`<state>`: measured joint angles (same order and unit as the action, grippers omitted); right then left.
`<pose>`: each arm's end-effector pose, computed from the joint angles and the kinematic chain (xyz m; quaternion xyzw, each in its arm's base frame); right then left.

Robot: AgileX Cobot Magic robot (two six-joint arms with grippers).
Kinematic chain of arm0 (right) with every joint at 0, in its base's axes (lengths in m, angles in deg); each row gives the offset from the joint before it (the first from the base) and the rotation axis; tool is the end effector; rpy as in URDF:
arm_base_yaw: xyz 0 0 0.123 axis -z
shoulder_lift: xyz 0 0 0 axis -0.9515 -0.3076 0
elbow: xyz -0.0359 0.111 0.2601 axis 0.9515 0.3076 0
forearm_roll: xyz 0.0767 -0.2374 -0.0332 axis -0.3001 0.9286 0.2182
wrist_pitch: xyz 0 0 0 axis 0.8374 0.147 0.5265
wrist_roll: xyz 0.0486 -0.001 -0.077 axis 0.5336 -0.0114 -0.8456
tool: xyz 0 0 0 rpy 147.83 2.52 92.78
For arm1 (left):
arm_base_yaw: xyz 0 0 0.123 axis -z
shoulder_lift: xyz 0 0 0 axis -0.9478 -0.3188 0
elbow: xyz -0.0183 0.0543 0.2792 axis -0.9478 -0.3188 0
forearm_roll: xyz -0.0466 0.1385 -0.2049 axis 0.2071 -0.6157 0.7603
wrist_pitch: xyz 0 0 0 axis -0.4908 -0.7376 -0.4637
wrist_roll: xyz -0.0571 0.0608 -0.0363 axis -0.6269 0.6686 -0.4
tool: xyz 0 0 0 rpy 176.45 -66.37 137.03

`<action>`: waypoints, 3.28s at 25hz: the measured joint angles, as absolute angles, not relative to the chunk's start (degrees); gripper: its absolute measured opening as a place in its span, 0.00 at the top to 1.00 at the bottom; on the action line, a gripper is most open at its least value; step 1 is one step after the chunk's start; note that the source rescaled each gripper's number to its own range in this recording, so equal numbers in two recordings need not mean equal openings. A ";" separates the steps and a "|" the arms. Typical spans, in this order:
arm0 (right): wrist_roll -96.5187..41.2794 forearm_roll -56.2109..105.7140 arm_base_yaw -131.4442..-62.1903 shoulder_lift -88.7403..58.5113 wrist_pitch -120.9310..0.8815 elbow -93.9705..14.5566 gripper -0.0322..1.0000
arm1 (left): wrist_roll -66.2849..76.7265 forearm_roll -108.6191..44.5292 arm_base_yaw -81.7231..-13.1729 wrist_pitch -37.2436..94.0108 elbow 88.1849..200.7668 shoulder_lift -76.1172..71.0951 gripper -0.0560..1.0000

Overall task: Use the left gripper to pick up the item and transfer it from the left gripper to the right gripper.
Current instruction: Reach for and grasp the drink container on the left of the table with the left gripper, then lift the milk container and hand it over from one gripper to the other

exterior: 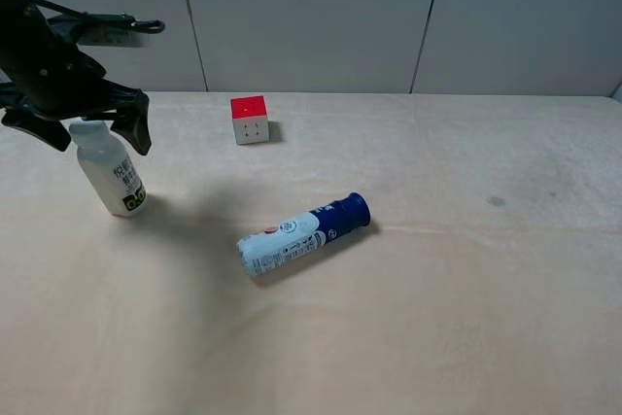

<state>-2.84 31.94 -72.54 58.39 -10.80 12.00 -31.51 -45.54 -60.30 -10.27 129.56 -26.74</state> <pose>-0.0038 0.0009 0.2798 0.0107 0.8415 0.0173 0.5399 0.3310 -0.0651 0.2155 0.0725 0.9825 -0.0206 0.1705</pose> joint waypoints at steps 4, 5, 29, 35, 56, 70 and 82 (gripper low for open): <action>-2.84 31.94 -72.54 58.39 -10.80 12.00 0.00 | -31.62 -45.54 -59.50 -8.97 130.06 -28.91 0.00; -2.84 31.94 -72.54 58.39 -10.80 12.00 0.00 | -31.76 -45.54 -59.39 -8.91 130.06 -29.31 0.00; -2.84 31.94 -72.54 58.39 -10.80 12.00 0.00 | -36.62 -50.13 -59.26 -6.40 129.97 -31.53 0.10; -2.84 31.89 -72.54 58.39 -10.80 12.00 0.00 | -36.87 -50.68 -59.26 -7.45 129.97 -31.53 0.90; -2.84 31.84 -72.54 58.39 -10.80 12.00 0.00 | -36.89 -48.11 -59.26 -22.78 140.62 -25.13 0.90; -2.84 31.79 -72.54 58.39 -10.80 12.00 0.00 | -23.85 -13.66 -59.26 -24.98 141.26 -22.48 0.90; -2.84 31.79 -72.54 58.39 -10.80 12.00 0.00 | -9.65 8.93 -55.26 -24.17 141.26 -29.65 0.90</action>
<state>-2.84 31.79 -72.54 58.39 -10.80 12.00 -9.65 8.93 -55.26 -24.17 141.26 -29.65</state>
